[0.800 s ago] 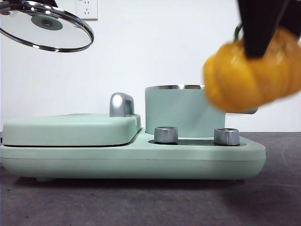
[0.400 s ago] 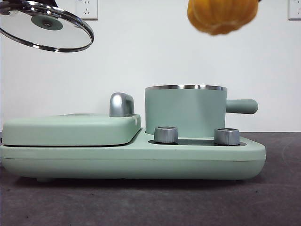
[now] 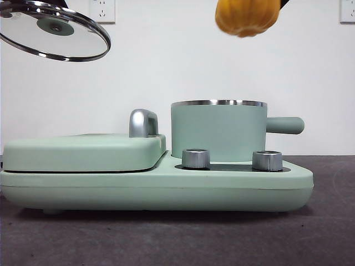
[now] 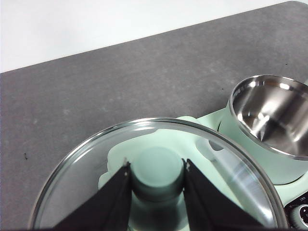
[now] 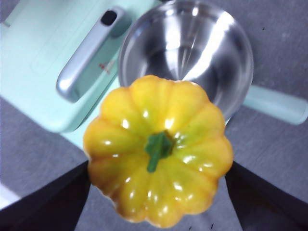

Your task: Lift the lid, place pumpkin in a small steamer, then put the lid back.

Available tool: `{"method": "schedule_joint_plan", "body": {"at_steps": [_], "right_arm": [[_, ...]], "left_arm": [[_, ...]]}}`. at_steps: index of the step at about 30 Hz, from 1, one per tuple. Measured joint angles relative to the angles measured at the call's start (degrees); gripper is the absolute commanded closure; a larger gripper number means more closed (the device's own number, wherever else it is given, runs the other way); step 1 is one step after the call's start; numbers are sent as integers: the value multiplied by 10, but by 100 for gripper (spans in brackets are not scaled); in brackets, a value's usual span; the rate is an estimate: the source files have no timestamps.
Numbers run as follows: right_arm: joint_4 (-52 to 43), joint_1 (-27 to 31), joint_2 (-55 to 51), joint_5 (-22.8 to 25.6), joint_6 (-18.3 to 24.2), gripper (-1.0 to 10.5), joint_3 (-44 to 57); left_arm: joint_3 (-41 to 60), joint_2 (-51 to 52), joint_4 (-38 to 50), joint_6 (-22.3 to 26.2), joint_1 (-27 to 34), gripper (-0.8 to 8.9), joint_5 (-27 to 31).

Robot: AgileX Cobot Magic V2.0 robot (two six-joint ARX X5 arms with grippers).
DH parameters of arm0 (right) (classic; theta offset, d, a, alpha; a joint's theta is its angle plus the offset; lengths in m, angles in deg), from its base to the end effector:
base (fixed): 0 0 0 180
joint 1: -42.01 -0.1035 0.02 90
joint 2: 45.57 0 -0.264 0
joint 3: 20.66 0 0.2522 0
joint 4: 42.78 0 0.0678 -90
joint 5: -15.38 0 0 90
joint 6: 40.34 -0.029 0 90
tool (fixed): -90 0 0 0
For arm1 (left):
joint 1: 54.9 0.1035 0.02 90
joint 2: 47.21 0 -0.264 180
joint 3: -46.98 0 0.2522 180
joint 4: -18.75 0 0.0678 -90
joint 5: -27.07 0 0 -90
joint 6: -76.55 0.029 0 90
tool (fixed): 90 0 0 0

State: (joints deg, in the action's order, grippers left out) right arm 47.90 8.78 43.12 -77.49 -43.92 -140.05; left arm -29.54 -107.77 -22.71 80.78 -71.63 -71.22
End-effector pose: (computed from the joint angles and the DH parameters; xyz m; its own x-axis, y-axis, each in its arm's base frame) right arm 0.2328 0.1542 0.4124 0.3905 0.3157 -0.8648 -0.5219 0.8497 0.0745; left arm 0.2093 -0.0673 0.3612 0.8138 -0.3952 -0.4260 0.4388 0.8986 0.0047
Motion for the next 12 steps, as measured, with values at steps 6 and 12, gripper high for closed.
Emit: {"method": "schedule_joint_plan", "body": {"at_steps": [6, 12], "right_arm": [[-4, 6, 67, 1, 17, 546, -29], [-60, 6, 119, 1, 27, 546, -34]], "left_arm": [[0, 0, 0, 0, 0, 803, 0], [0, 0, 0, -6, 0, 803, 0]]}}
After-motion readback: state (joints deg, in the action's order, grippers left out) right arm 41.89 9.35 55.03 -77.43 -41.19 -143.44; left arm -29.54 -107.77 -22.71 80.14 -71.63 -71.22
